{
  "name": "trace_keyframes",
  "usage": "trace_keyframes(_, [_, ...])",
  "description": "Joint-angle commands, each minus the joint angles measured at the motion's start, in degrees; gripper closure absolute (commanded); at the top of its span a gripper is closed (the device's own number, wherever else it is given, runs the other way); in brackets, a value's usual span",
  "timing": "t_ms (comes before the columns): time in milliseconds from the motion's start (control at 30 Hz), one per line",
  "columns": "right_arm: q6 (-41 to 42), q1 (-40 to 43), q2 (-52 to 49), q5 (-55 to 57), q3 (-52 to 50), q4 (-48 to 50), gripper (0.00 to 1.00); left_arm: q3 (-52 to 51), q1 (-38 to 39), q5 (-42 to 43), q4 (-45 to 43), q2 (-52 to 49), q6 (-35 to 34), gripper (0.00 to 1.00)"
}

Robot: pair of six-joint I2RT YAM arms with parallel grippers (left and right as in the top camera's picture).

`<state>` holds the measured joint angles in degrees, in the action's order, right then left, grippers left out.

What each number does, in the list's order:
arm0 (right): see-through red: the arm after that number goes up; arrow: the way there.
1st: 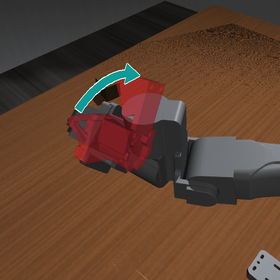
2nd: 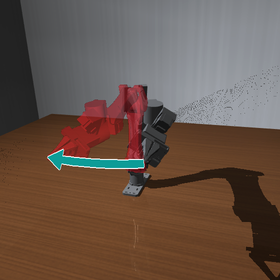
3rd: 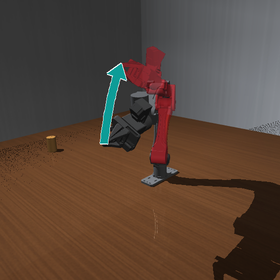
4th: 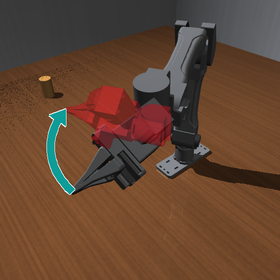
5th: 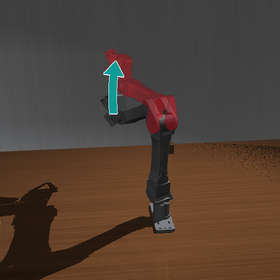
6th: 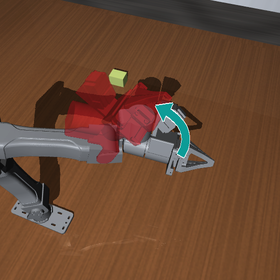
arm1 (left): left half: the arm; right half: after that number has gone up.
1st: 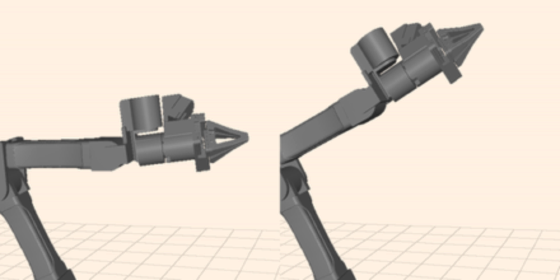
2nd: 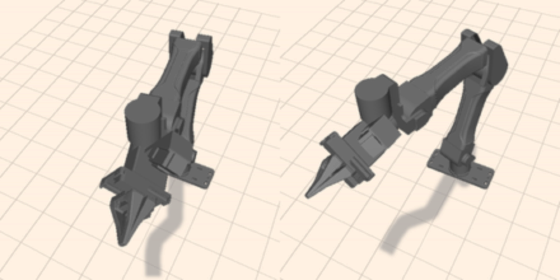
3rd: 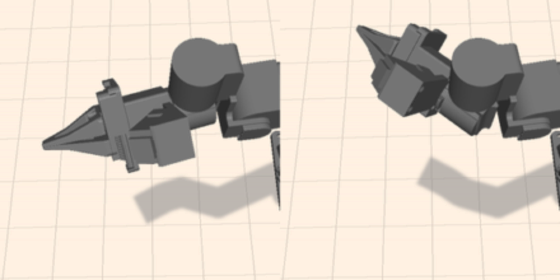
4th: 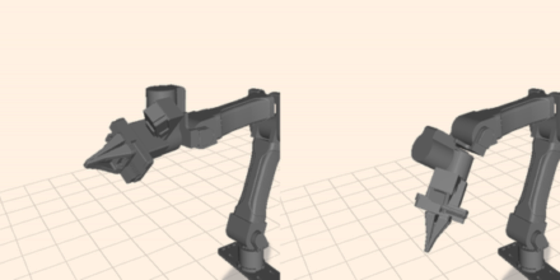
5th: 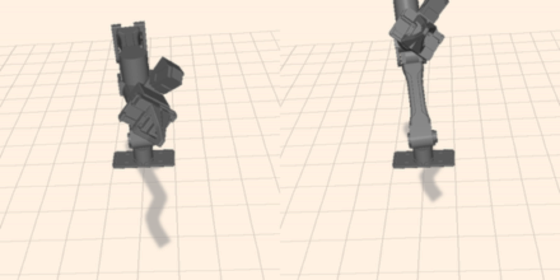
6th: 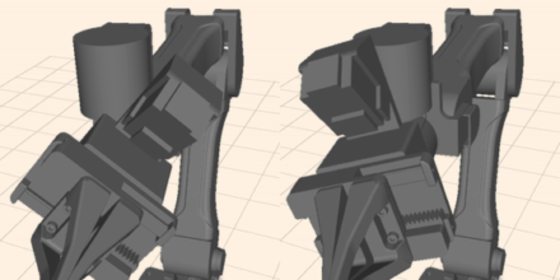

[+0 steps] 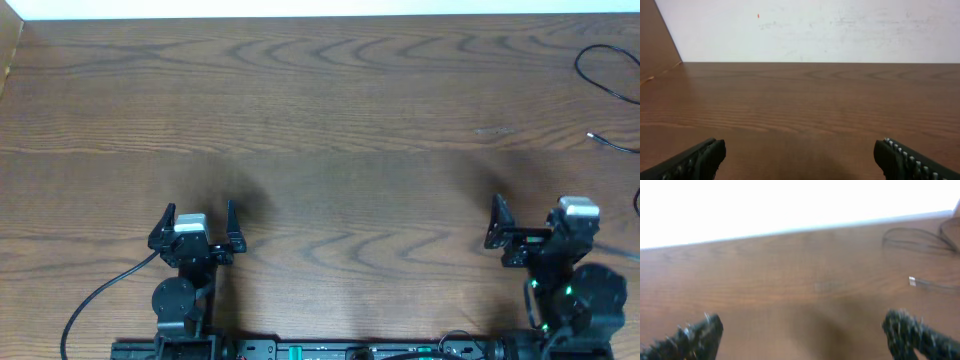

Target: Untangle cables

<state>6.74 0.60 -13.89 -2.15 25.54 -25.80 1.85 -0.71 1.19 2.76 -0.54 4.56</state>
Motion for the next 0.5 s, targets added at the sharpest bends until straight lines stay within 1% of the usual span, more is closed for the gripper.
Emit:
trace_keyframes(0, [-0.57,-0.44,7.39,-1.27,-6.80,3.23,0.01,-1.62,-0.24,-0.31,1.22,0.31,0.57,0.00])
trace_keyframes(100, [-0.52,-0.42,13.84,-2.14,-12.00,7.15,0.01,-1.62,-0.24,-0.31,1.20,0.31,0.57,0.00])
trace_keyframes(233, [-0.35,-0.50,13.60,-2.54,-14.01,10.95,0.01,-1.62,-0.24,-0.31,1.20,0.31,0.57,0.00])
trace_keyframes(467, [-0.39,-0.48,13.60,-1.62,-16.63,14.82,0.01,-1.62,-0.24,-0.31,1.22,0.31,0.59,0.00])
